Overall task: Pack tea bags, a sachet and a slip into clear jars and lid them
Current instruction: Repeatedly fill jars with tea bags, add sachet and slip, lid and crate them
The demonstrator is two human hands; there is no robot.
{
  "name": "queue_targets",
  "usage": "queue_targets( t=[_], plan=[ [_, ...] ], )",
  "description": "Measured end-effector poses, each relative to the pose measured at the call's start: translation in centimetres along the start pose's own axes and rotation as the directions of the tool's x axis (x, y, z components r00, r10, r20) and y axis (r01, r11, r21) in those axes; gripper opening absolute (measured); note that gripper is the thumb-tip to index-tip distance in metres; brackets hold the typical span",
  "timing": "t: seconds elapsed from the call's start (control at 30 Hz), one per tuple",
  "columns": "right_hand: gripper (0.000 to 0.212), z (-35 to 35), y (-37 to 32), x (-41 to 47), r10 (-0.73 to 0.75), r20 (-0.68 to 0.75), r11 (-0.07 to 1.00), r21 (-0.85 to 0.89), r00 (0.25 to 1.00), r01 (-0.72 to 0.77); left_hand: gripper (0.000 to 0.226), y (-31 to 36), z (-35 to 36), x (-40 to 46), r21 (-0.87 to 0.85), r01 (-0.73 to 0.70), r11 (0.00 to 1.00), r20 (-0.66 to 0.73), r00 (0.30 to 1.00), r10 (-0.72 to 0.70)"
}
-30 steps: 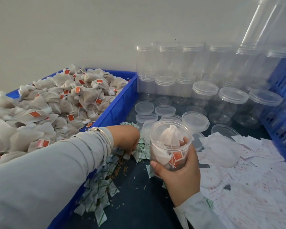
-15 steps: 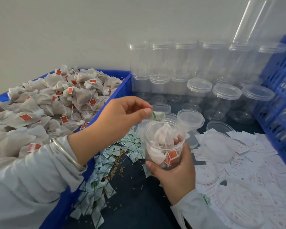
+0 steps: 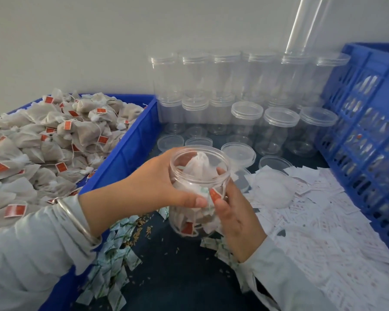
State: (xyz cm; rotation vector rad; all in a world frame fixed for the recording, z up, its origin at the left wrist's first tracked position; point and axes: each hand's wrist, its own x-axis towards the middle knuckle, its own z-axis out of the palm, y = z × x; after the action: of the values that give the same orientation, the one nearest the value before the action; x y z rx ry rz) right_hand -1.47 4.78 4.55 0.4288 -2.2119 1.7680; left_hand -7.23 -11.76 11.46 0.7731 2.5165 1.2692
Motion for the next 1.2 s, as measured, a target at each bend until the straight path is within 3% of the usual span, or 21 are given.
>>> queue_targets(
  t=[0.07, 0.2, 0.33, 0.4, 0.6, 0.8, 0.93, 1.0, 1.2],
  plan=[
    [0.061, -4.7, 0.5, -0.8, 0.071, -0.044, 0.976, -0.202, 0.997, -0.078, 0.090, 1.8, 1.7, 0.6, 0.017, 0.020, 1.000, -0.029, 0.999, -0.019],
    [0.024, -10.4, 2.5, -2.7, 0.247, -0.073, 0.828, -0.502, 0.966, -0.250, 0.083, 2.1, 3.4, 0.9, -0.011, 0.048, 0.999, -0.067, 0.997, -0.049],
    [0.023, -13.1, 3.9, -5.8, 0.373, -0.077, 0.663, -0.675, 0.925, -0.324, 0.077, 1.9, 5.4, 0.4, -0.071, 0.035, 0.997, -0.081, 0.996, -0.040],
    [0.022, -13.6, 4.0, -6.7, 0.365, -0.086, 0.615, -0.726, 0.927, -0.309, 0.075, 1.8, 5.9, 0.4, -0.075, 0.046, 0.996, -0.086, 0.995, -0.052],
    [0.018, -15.7, 4.0, -8.8, 0.370, -0.189, 0.530, -0.762, 0.910, -0.373, 0.084, 1.7, 6.3, 0.1, -0.081, 0.049, 0.996, -0.076, 0.996, -0.056],
    [0.022, -17.9, 4.7, -9.0, 0.514, -0.400, 0.399, -0.672, 0.759, -0.624, 0.086, 1.0, 6.0, 0.1, -0.050, 0.066, 0.997, -0.069, 0.995, -0.070],
    [0.058, -17.1, 4.4, -8.2, 0.619, -0.349, 0.337, -0.691, 0.703, -0.640, 0.079, 1.1, 5.5, -0.2, -0.071, 0.058, 0.996, -0.046, 0.997, -0.062],
    [0.060, -16.7, 4.7, -8.0, 0.619, -0.346, 0.345, -0.687, 0.705, -0.639, 0.082, 1.0, 5.7, -0.2, -0.073, 0.064, 0.995, -0.041, 0.997, -0.067],
    [0.041, -16.1, 5.6, -7.6, 0.598, -0.433, 0.415, -0.552, 0.674, -0.723, 0.087, 0.9, 5.7, -0.5, -0.075, 0.062, 0.995, -0.028, 0.998, -0.064]
  ],
)
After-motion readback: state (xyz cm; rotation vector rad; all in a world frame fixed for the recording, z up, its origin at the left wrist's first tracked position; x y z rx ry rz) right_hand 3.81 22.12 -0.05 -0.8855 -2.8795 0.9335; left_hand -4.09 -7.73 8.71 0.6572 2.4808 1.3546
